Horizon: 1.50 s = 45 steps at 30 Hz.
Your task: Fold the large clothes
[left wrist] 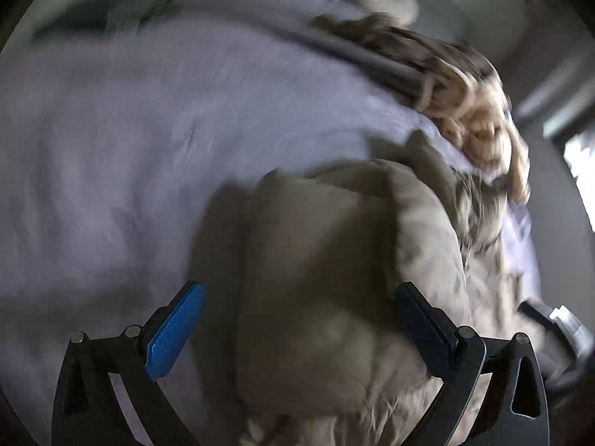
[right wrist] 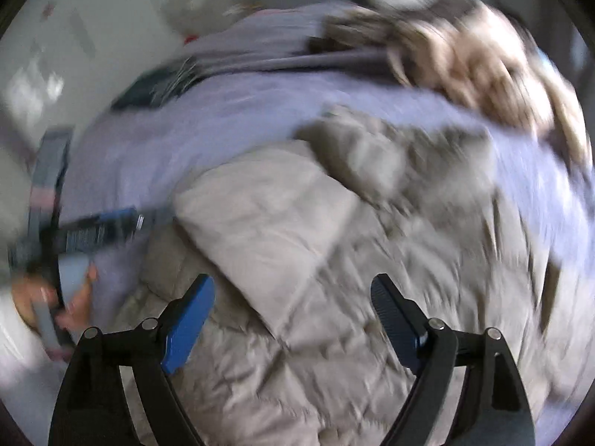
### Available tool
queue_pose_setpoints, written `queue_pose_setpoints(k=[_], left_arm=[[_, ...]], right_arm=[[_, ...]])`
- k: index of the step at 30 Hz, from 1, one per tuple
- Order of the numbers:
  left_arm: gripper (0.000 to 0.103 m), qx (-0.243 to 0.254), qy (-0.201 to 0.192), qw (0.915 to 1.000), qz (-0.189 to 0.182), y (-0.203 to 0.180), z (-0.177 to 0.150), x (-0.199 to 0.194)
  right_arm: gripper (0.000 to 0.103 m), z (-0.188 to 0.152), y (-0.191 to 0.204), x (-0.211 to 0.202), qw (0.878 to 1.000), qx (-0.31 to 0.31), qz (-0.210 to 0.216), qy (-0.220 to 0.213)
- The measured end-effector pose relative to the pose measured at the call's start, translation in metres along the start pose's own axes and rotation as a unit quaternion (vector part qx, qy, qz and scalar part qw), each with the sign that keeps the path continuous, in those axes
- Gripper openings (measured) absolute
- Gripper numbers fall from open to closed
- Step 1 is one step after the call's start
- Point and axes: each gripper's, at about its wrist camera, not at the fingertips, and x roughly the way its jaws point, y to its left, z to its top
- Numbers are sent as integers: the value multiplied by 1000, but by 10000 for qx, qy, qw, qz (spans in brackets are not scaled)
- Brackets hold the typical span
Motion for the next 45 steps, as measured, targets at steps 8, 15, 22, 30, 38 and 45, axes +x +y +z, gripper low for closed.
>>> queue_pose_setpoints(k=[8, 15, 22, 30, 38, 45], left_arm=[[23, -260, 260, 9990, -268, 4, -7, 33], [23, 1236, -134, 9867, 1044, -42, -13, 27], [24, 1440, -187, 9761, 1615, -53, -14, 45], [68, 1396, -976, 9655, 1967, -55, -8, -20], [68, 1421, -359, 9693, 1975, -59, -18, 25], [80, 1290, -263, 9699, 2047, -49, -25, 45]], right_arm=[[78, 20, 60, 70, 9801, -1443, -1357, 162], [8, 1, -34, 30, 9894, 362, -1347, -402], [13, -80, -148, 45, 9471, 3202, 135, 164], [20, -105, -196, -15, 9099, 4130, -214, -322], [19, -48, -181, 30, 9480, 3170, 250, 87], [7, -77, -177, 48, 9457, 3195, 196, 569]])
